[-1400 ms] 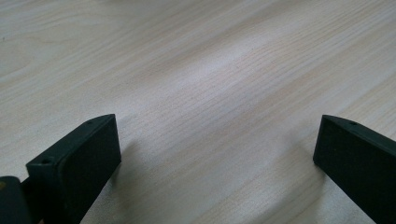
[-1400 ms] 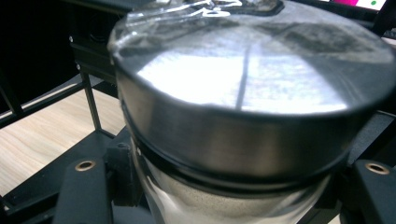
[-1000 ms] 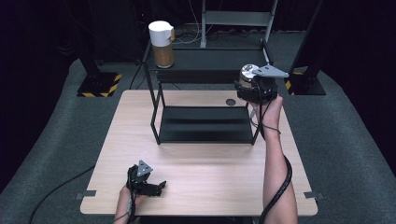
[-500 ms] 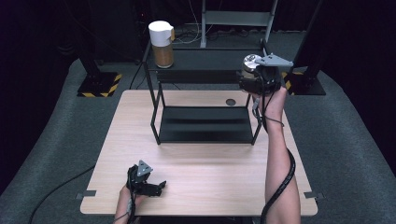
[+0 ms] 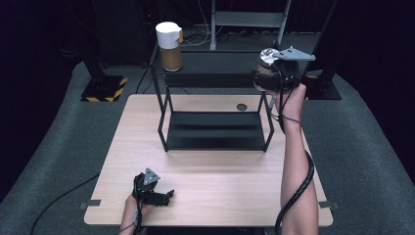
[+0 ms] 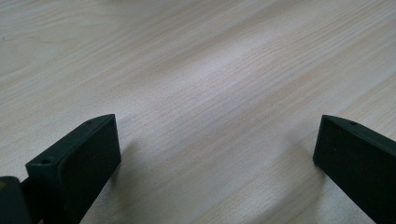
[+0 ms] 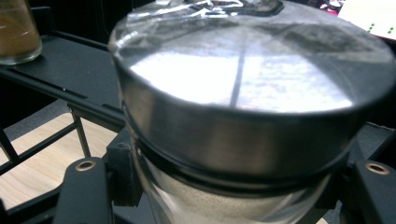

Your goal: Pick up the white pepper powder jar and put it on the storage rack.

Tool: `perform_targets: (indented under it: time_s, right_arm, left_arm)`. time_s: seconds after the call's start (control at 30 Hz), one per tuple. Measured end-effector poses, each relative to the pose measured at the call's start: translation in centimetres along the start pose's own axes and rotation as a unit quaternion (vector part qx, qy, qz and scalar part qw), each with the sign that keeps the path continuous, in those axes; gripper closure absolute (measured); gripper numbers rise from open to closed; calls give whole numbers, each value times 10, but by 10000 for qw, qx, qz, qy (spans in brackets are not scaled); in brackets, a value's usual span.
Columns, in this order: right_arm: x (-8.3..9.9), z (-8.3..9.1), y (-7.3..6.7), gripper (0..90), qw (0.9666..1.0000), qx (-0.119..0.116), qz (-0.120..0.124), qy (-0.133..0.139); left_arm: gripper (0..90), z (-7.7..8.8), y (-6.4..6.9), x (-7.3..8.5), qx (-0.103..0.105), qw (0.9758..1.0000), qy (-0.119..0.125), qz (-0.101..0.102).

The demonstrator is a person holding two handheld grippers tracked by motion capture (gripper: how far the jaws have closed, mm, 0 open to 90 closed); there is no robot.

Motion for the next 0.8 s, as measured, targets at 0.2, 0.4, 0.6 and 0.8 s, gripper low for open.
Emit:
perform_targets:
  time_s: [0.2,0.4,0.6,0.8]
  right_arm:
    - [-7,-1,2,300,10000,48,11,5]
    - [-15,-5,5,300,10000,92,3,-3]
    - [-21,-15,8,301,9999,115,-5,-73]
    - [-26,-25,10,301,9998,132,-34,-130]
  left_arm:
    - [1,0,0,0,1,10000,2,2]
    - [1,0,0,0,2,10000,-1,-2]
    - [1,0,0,0,3,10000,7,8]
    - [1,0,0,0,3,10000,0,-1]
Point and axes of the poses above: each handheld gripper's, and its own axes: z roughly backward along the jaws, x roughly out of its underside, y roughly to its right, the point moved 4 cm from there along -z, roughly forward along the jaws, and after that the axes turned 9 degrees about z, right-handed, at the moved point
